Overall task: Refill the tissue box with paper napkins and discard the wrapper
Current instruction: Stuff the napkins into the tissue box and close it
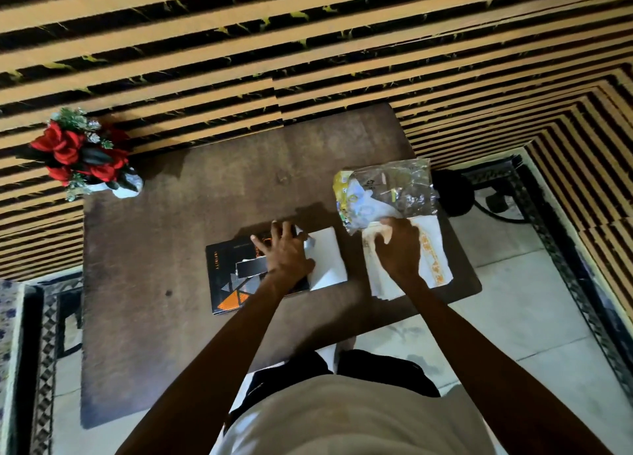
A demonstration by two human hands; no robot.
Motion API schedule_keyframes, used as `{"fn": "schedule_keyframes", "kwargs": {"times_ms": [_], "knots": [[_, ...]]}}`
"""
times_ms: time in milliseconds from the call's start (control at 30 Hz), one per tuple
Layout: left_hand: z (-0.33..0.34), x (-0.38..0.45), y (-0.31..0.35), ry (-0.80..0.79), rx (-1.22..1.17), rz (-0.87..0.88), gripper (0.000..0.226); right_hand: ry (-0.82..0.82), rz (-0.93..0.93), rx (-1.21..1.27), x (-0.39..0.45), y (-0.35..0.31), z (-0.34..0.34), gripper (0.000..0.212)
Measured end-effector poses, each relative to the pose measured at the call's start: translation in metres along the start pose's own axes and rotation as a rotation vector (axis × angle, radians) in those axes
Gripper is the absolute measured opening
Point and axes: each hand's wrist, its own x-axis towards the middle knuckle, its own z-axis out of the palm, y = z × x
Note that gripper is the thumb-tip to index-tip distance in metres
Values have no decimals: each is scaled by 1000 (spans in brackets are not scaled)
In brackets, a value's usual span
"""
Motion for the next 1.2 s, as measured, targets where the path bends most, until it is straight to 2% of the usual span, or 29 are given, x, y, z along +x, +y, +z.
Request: {"fn": "schedule_keyframes", "kwargs": {"times_ms": [67,133,200,267,367,467,567,633,733,867,1100,1200], "knots": [[4,1,4,-10,47,-47,85,54,142,-79,15,39,-16,64],[2,-1,-11,-32,60,-95,102,-52,248,-136,19,58,-25,91],[3,1,-22,-51,64,-115,115,-228,312,-80,31,79,-31,103],[-1,-1,-32,-54,95,-128,124,-419,323,84,43,94,-29,95],[-4,-1,-49,-48,119,-132,128,-528,288,157,47,93,-28,70],[-1,-2,-63,-9,109,-112,129,-647,341,350,41,72,-32,43],[0,-2,-69,-12,115,-82,132,-756,477,398,40,68,-29,48],[0,-3,-70,-19,131,-66,134,-790,496,430,42,67,-28,51],[0,-3,-73,-32,165,-58,137,-808,506,480,41,61,-29,47],[1,-4,-73,-44,181,-41,143,-975,542,700,27,54,-30,31],[-1,-9,-76,-62,222,1,150,-925,450,596,11,52,-29,39],[-3,-13,-78,-61,204,24,151,-897,436,722,12,46,-40,42]]}}
